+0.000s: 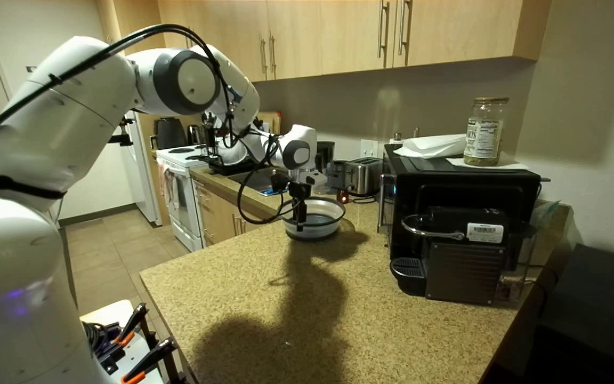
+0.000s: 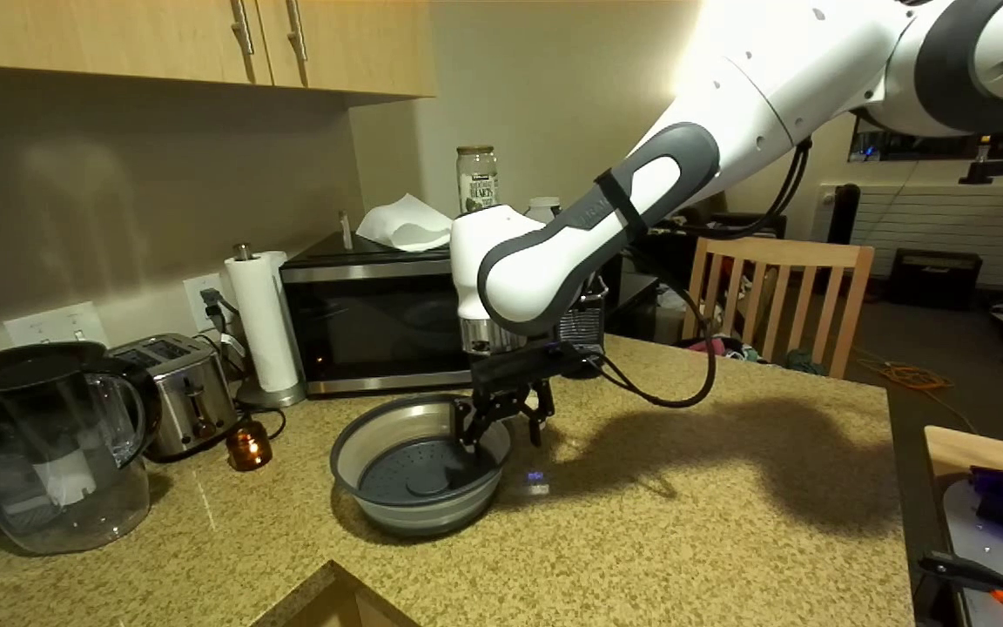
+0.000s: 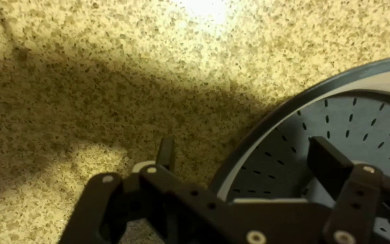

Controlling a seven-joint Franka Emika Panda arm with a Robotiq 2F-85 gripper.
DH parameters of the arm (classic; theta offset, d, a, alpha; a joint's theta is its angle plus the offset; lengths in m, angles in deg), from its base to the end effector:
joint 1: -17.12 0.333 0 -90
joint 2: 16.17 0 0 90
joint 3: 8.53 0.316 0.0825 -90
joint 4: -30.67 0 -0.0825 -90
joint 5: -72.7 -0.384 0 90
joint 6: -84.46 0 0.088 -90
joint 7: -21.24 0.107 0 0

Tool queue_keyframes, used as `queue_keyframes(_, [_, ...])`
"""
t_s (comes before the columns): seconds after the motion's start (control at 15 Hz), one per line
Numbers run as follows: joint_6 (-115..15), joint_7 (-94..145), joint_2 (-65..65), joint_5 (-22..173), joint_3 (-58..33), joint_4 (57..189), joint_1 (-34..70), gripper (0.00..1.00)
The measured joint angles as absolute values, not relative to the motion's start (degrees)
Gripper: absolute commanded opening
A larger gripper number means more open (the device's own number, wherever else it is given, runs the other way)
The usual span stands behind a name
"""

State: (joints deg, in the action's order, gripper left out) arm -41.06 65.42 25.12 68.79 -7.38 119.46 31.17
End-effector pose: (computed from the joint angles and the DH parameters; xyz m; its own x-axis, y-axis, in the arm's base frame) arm 0.6722 0.1832 0.2184 0.8466 -0.5221 -0.1036 -0.5241 -0.8516 0.0095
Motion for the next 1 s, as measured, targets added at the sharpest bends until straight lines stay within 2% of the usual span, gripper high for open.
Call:
queue_keyframes(0.73, [-41.07, 65.53, 27.06, 68.79, -7.38, 119.82, 31.91, 1.0])
queue_keyframes(0.8, [-41.17, 65.53, 27.33, 68.77, -7.38, 119.82, 32.0, 0.96])
queue_keyframes(0.87, [-41.32, 65.53, 27.5, 68.77, -7.38, 119.82, 32.1, 0.73])
queue_keyframes(1.0, [-41.58, 65.53, 27.53, 68.76, -7.35, 119.82, 32.31, 0.68])
